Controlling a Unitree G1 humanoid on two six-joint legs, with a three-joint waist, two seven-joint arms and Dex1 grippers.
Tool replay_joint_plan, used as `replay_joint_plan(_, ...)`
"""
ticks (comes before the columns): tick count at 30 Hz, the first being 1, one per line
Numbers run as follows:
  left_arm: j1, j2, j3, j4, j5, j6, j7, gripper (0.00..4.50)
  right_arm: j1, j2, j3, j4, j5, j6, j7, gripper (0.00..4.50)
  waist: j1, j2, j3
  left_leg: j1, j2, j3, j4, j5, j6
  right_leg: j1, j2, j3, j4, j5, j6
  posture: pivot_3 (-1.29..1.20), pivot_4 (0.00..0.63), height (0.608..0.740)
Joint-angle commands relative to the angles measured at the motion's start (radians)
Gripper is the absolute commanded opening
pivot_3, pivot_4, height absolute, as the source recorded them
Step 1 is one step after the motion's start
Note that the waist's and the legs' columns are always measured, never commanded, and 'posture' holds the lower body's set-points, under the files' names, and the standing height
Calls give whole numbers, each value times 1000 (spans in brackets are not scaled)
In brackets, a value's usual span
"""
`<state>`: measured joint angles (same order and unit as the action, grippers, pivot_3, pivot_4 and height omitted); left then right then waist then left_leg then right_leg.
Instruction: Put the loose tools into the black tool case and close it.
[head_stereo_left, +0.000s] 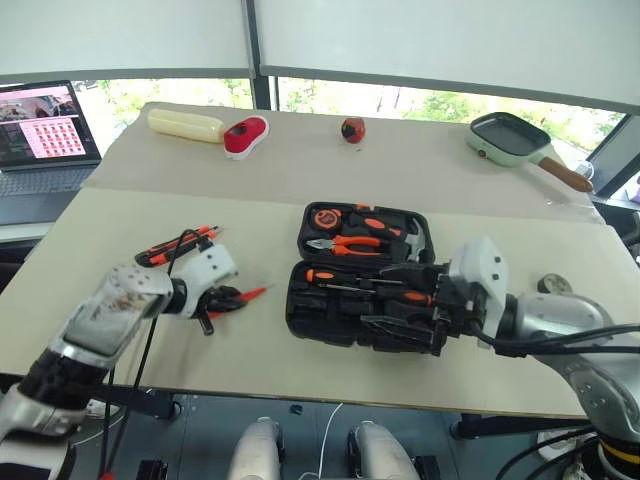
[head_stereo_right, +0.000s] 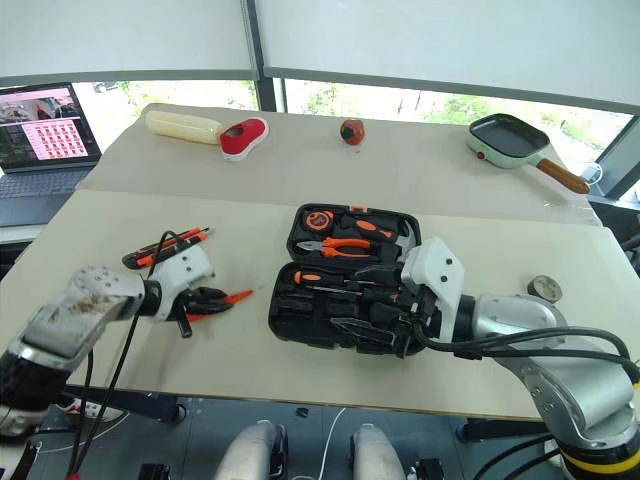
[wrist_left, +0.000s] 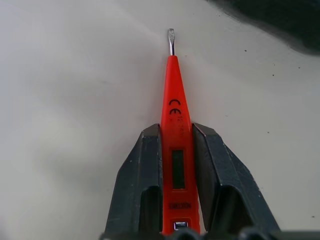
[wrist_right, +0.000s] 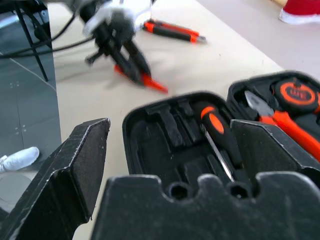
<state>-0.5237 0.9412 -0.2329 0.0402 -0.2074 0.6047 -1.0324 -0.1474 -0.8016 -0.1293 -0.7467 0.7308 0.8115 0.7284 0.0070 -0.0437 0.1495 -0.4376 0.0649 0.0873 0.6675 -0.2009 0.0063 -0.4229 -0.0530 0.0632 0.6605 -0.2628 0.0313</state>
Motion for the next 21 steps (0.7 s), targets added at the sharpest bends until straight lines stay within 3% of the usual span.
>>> replay_joint_plan(1,-203,2,18,138,13,-238,-195,417,56,-37,-69,-26,1,-34,26,4500,7,-1,1,-1,0,0,0,0,0,0,0,0,-1,0,0,0,150,740)
replay_joint_plan(5,-383,-100,-39,211,21,-280,-319,417,102,-43,-98,-18,-5,-47,21,4500,18,-1,1,-4,-4,0,2,0,1,2,-3,-1,-5,1,4,0,150,740)
replay_joint_plan(10,-440,-234,-181,130,64,-269,-434,417,130,-28,-119,-33,5,-43,-13,4500,6,-1,0,-4,-5,0,2,-1,2,2,-5,1,-5,1,6,0,150,740)
replay_joint_plan(13,-443,-272,-258,79,109,-197,-456,417,161,-26,-136,-53,13,-39,-29,4500,-2,-1,1,-5,-5,-1,2,-1,2,1,-4,1,-4,1,6,0,150,740)
replay_joint_plan(17,-468,-389,-295,116,171,-97,-336,417,195,-16,-162,-73,28,-34,-55,4500,-6,-1,1,-5,-5,-3,3,-1,2,1,-3,2,-3,1,6,0,150,740)
replay_joint_plan(21,-460,-412,-342,111,217,-109,-347,417,216,-5,-171,-90,33,-32,-76,4500,-5,-1,1,-6,-6,-4,5,-1,2,2,-3,1,-3,1,7,0,150,740)
